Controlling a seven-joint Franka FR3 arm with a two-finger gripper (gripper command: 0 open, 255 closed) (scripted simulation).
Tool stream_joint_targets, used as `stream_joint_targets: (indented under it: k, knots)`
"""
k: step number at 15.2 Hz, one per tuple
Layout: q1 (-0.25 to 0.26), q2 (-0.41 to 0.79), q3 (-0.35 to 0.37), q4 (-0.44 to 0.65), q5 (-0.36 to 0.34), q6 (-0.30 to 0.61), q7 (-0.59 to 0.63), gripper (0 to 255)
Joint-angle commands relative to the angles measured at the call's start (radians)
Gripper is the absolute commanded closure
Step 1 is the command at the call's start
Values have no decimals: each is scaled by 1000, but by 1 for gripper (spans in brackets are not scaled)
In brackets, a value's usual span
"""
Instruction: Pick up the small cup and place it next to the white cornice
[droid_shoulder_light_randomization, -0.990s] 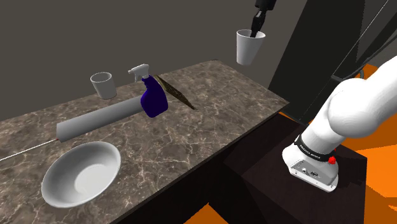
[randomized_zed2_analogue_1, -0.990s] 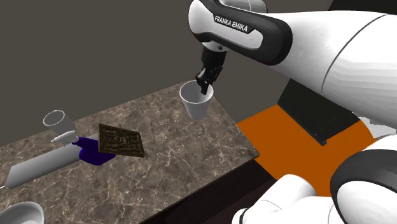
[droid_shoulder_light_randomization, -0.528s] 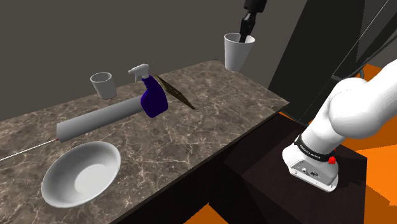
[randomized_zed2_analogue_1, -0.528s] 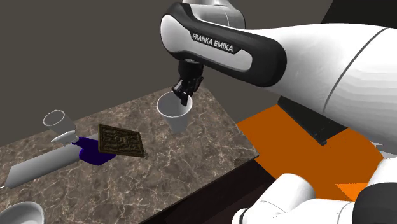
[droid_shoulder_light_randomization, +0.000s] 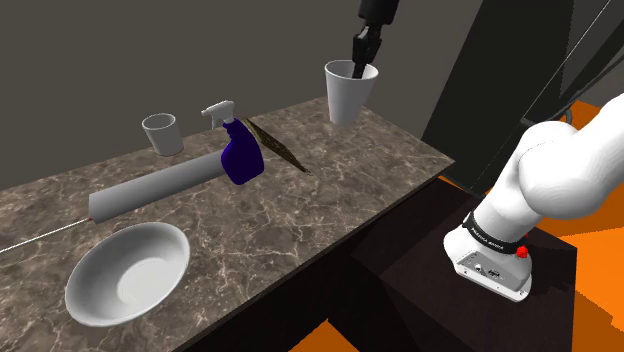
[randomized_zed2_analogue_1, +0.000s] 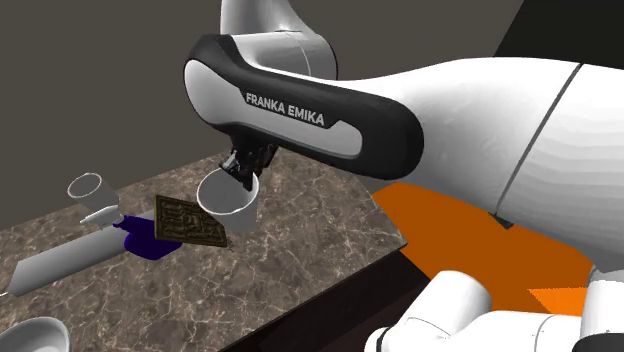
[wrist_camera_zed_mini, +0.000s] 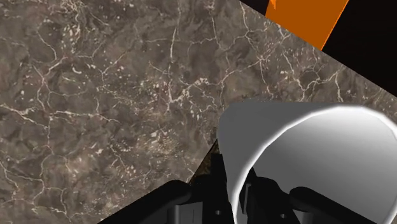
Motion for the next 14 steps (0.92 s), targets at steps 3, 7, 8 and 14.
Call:
stream_joint_targets:
  k: [3,7,8,14]
  knots:
    - [40,21,71,8,30,35,94,255]
    - [77,60,137,39,52,64,184,255]
    - [86,73,154,49,57,71,207,255]
    - [138,166,248,136,68,110,344,255]
